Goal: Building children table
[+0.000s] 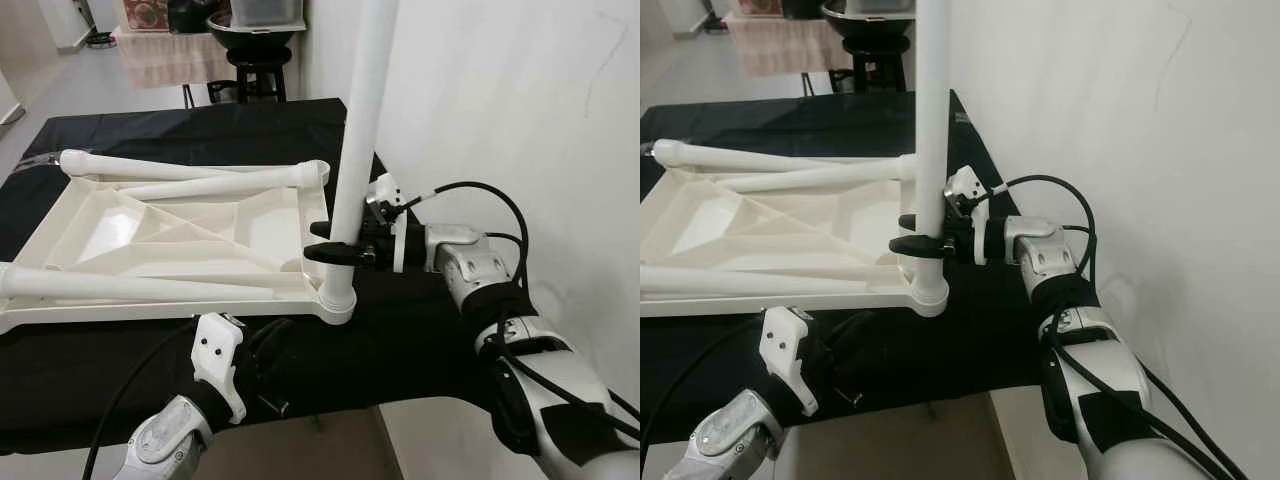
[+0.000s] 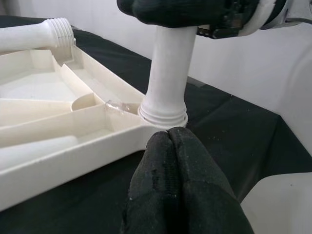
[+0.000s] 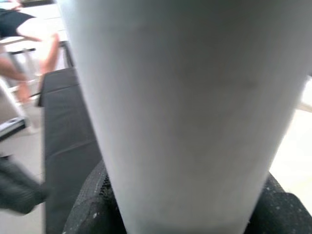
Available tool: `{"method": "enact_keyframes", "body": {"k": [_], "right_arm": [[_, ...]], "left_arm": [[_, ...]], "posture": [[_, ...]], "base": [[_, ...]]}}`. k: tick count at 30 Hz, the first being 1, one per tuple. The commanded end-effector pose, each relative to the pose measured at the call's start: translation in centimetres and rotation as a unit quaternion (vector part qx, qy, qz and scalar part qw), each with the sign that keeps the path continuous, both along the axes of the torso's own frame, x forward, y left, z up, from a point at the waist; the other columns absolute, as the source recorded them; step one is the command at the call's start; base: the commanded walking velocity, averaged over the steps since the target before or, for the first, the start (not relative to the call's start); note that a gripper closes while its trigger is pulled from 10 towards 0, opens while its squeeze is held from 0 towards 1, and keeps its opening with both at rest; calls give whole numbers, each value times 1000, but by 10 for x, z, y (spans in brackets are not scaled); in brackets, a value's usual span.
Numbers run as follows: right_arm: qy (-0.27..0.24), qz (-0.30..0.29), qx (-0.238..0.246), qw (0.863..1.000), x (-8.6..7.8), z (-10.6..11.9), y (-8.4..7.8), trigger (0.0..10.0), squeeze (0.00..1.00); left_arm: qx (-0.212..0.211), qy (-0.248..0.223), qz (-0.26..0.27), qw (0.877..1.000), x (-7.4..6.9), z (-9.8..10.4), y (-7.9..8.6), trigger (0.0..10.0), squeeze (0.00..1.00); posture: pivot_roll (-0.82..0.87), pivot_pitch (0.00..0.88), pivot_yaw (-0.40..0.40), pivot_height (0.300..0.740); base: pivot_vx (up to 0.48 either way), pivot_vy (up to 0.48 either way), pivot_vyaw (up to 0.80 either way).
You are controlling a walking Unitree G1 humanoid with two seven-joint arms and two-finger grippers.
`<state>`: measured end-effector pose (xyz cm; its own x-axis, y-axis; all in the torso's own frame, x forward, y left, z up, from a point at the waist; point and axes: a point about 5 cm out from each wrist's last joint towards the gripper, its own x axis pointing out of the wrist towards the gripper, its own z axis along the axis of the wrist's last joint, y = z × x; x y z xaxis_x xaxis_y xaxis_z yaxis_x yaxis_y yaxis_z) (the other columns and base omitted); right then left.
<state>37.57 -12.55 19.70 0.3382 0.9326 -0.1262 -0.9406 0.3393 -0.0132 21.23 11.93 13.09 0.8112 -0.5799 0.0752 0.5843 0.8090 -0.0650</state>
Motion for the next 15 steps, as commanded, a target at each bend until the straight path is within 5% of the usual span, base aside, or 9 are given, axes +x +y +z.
{"method": "enact_keyframes", "body": {"k": [1, 4, 5, 6, 7, 8, 9, 15], "right_arm": [[6, -82, 3, 997, -5, -15, -6, 0, 0], [6, -82, 3, 997, -5, -15, -6, 0, 0], [28, -217, 22, 976, -17, -42, 12, 0, 0], [28, -217, 22, 976, -17, -42, 12, 0, 0], [43, -283, 12, 958, -31, -59, 25, 0, 0], [43, -283, 12, 958, -31, -59, 25, 0, 0], [10, -329, -6, 944, -38, -58, 31, 0, 0], [23, -330, 4, 944, -36, -57, 35, 0, 0]], "left_arm": [[1, 4, 1, 1000, -2, -1, 0, 10000, 0], [1, 4, 1, 1000, -2, -1, 0, 10000, 0], [2, 4, 1, 1000, -3, -1, 1, 10000, 0], [2, 4, 1, 1000, -3, -1, 1, 10000, 0], [2, 5, 0, 1000, -3, -1, 2, 10000, 0], [2, 5, 0, 1000, -3, -1, 2, 10000, 0], [3, 5, 0, 1000, -3, -1, 3, 10000, 0], [4, 6, -3, 1000, -2, -1, 4, 10000, 0]], "posture": [[31, 44, -75, 740], [31, 44, -75, 740], [24, 69, -64, 740], [24, 69, -64, 740], [26, 65, -64, 740], [26, 65, -64, 740], [30, 61, -62, 740], [22, 59, -64, 740]], "base": [[0, 0, 0], [0, 0, 0], [0, 0, 0], [0, 0, 0], [0, 0, 0], [0, 0, 0], [0, 0, 0], [0, 0, 0]]}}
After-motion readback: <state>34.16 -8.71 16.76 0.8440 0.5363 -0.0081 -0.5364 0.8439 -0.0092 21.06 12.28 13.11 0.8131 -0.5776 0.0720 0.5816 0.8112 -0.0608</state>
